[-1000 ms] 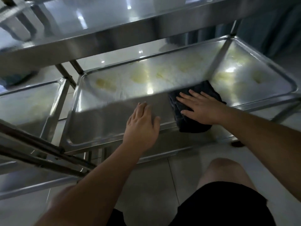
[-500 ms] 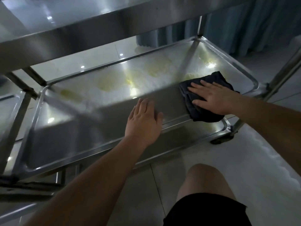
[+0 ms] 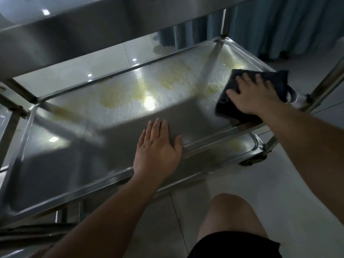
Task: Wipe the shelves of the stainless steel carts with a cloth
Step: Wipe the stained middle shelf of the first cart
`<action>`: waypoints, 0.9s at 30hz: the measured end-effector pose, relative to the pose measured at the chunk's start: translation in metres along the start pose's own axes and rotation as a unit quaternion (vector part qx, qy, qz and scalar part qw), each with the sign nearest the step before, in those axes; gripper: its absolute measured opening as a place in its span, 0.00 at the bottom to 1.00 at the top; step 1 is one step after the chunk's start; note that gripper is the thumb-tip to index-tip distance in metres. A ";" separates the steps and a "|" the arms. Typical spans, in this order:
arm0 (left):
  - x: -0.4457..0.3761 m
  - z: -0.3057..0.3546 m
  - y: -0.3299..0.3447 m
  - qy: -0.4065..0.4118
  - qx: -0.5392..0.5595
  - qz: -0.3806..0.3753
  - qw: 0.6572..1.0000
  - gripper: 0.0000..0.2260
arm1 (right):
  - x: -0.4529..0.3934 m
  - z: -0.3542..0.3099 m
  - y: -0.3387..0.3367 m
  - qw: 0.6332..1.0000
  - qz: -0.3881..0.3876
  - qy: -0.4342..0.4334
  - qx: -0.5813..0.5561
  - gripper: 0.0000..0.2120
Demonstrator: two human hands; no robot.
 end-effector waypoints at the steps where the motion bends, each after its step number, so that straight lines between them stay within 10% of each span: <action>1: 0.001 0.000 0.000 0.000 0.000 0.002 1.000 0.38 | 0.007 -0.023 0.003 0.999 0.004 -0.040 0.004 0.38; 8: 0.000 -0.001 0.003 0.003 -0.001 0.001 1.000 0.37 | 0.048 -0.137 0.026 0.916 -0.031 -0.401 -0.001 0.37; 20: 0.002 -0.001 0.003 0.002 0.000 0.030 1.000 0.36 | -0.071 0.023 -0.001 0.999 0.031 -0.008 0.017 0.38; 27: 0.003 -0.001 0.002 0.006 -0.007 0.017 1.000 0.37 | -0.022 -0.043 0.008 0.945 -0.018 -0.326 0.011 0.41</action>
Point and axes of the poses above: each hand's wrist, its own x-axis away from the middle knuckle, its own y-axis out of the palm, z = x × y, the point moved 4 cm from there along -x, towards the middle knuckle, and after that the axes turned 6 degrees about z, right-handed, at the moved point
